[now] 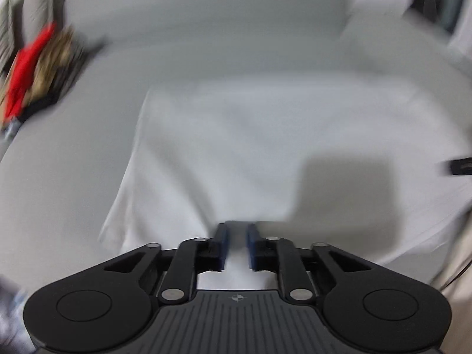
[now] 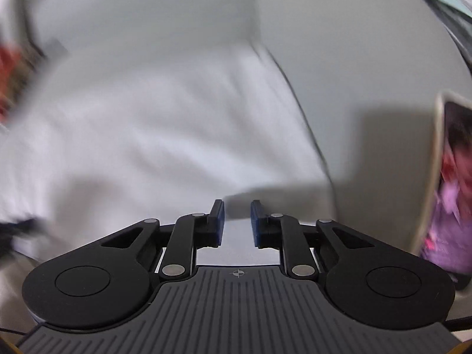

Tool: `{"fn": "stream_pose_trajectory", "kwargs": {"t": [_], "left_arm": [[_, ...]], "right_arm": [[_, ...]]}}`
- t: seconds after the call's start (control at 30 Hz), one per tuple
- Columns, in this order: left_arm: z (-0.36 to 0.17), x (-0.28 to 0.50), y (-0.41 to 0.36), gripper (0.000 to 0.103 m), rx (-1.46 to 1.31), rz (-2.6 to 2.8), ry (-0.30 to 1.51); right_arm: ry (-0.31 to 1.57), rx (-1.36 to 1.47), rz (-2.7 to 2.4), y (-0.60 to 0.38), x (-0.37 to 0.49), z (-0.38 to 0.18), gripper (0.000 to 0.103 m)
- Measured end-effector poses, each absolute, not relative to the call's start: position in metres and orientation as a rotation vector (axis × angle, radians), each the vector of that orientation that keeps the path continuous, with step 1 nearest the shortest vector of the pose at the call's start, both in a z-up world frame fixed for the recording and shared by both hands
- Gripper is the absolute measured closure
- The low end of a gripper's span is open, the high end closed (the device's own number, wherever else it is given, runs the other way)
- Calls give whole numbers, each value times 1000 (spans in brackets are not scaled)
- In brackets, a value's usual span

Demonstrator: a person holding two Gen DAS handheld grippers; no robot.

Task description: Fold clothes

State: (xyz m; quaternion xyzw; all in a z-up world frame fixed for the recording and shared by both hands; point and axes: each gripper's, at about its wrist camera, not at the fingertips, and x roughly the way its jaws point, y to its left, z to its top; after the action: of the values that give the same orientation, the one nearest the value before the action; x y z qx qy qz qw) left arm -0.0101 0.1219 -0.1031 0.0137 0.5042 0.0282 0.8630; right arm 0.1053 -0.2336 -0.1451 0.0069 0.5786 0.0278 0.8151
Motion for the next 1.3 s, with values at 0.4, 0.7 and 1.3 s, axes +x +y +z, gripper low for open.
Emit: {"fn": "stream_pose_trajectory", "kwargs": {"t": [0.4, 0.7, 1.3], "left_arm": [[-52, 21, 175, 83, -258, 5, 881], [-88, 108, 230, 62, -373, 240, 832], [-118, 144, 228, 98, -290, 164, 755]], "right_arm": [[977, 550, 99, -290, 150, -87, 53], [999, 597, 61, -314, 249, -132, 72], [786, 512, -76, -287, 245, -142, 102]]}}
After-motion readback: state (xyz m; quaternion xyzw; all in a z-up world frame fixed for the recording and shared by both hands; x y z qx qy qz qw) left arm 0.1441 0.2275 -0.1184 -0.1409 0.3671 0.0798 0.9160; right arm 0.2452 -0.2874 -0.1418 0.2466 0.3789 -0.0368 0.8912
